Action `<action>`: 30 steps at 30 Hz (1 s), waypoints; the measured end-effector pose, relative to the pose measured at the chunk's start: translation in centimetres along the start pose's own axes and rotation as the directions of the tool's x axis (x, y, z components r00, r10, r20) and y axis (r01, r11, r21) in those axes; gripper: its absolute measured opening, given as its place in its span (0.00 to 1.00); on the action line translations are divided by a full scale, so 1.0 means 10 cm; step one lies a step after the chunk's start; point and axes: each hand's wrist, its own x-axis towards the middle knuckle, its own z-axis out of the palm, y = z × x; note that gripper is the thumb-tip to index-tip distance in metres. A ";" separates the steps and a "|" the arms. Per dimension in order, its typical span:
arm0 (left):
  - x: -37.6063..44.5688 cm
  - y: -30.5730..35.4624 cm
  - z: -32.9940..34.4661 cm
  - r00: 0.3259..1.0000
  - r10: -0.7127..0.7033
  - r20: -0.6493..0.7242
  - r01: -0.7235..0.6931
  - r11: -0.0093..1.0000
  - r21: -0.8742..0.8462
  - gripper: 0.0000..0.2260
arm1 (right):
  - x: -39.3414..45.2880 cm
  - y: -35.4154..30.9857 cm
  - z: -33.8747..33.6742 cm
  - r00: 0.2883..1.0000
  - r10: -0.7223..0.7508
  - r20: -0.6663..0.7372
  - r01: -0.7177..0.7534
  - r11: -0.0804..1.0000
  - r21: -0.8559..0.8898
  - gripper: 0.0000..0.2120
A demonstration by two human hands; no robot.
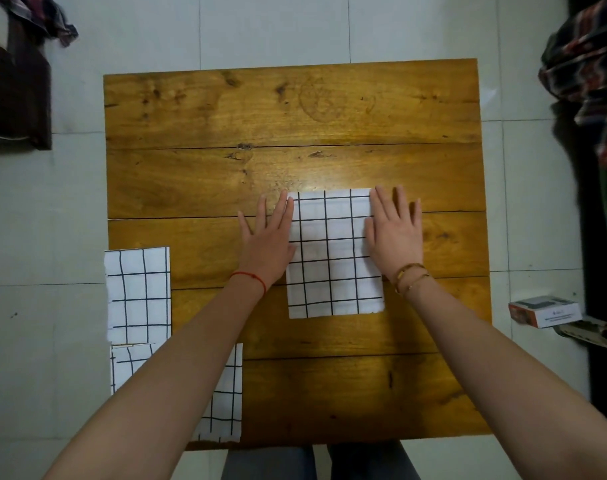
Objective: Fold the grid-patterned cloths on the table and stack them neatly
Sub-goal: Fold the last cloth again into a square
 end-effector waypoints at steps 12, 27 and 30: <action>-0.30 0.15 0.19 0.988 -0.017 -0.155 0.025 0.999 0.047 0.29 | -0.08 -0.50 -0.08 0.935 -0.319 0.152 0.325 0.946 -0.012 0.25; -1.55 0.24 0.93 0.996 0.036 -0.083 -0.038 0.999 -0.024 0.26 | -0.10 -0.55 -0.10 0.927 -0.259 0.273 0.253 0.966 0.055 0.28; -1.64 0.26 0.98 0.992 0.020 -0.127 -0.035 0.993 -0.112 0.23 | -0.08 -0.53 -0.09 0.927 -0.261 0.271 0.260 0.965 0.039 0.28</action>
